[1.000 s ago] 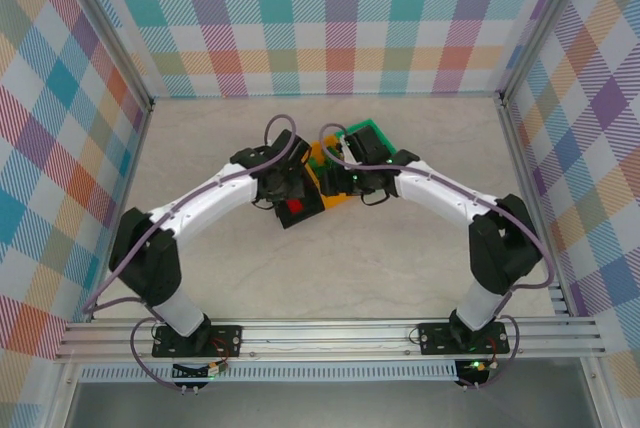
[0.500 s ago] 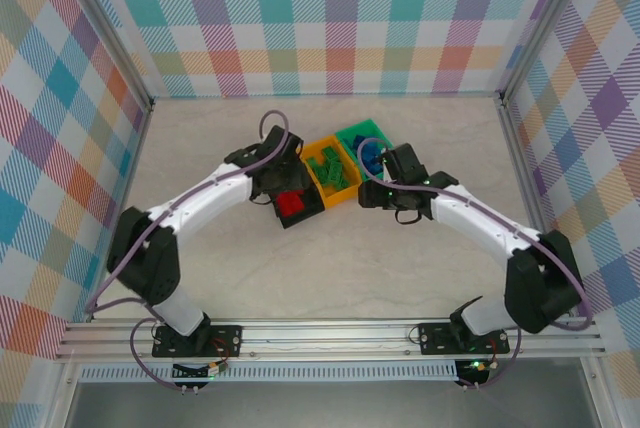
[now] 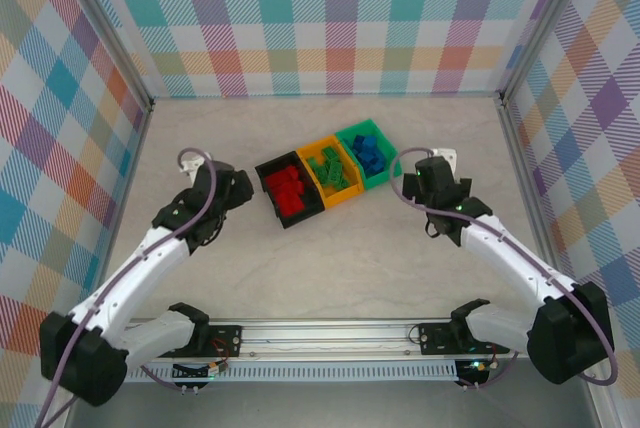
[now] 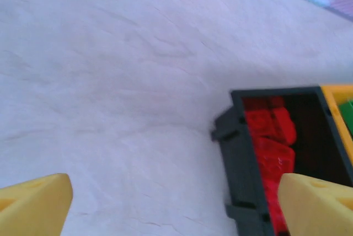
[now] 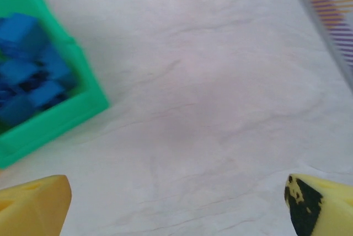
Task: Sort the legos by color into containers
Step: Reset both arms
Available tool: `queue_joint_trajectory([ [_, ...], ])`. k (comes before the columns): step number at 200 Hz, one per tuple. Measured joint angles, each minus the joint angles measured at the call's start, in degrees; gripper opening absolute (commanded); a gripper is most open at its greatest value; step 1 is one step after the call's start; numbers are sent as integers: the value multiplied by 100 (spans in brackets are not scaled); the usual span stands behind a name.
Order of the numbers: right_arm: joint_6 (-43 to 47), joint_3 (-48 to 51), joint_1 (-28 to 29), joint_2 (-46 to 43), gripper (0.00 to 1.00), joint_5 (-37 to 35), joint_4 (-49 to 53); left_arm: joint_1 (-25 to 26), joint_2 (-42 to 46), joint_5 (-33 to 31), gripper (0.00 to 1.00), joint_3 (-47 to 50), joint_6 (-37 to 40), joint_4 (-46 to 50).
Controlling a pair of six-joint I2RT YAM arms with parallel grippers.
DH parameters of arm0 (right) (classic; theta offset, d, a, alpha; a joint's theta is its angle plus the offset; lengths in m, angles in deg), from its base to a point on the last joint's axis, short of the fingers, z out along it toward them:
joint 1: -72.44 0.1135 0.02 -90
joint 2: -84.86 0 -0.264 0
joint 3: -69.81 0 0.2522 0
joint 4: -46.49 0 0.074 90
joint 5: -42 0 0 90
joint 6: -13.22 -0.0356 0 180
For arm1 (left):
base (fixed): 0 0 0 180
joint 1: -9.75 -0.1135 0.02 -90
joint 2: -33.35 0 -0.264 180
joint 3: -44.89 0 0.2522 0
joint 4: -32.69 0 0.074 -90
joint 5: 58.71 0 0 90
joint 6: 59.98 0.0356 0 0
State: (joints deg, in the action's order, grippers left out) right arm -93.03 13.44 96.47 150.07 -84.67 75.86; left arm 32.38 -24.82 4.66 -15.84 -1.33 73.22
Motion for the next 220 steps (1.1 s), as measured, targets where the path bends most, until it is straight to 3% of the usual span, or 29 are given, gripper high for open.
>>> queue_joint_trajectory([
  [41,72,986,-669,243,99,-409,-1272,-308,562,-1244,100,970,271,-463],
  [81,610,1054,-876,813,99,-122,-2846,-398,507,-1670,100,2317,1394,-2321],
  [116,1099,1211,-1187,1270,99,138,-3932,-927,-52,-1305,100,3158,1884,-4033],
  [148,1200,1845,-1665,1663,99,682,-5108,-1296,-953,-643,100,3279,2218,-5646],
  [171,1373,2026,-1762,1923,99,1300,-5421,-1464,-1910,-138,100,3174,2566,-6697],
  [201,1421,1965,-2009,2044,99,2299,-5735,-1687,-3023,623,100,2734,2861,-7359],
  [220,1419,1954,-2218,2214,99,2741,-5919,-1707,-3215,933,100,2583,2957,-7392],
])
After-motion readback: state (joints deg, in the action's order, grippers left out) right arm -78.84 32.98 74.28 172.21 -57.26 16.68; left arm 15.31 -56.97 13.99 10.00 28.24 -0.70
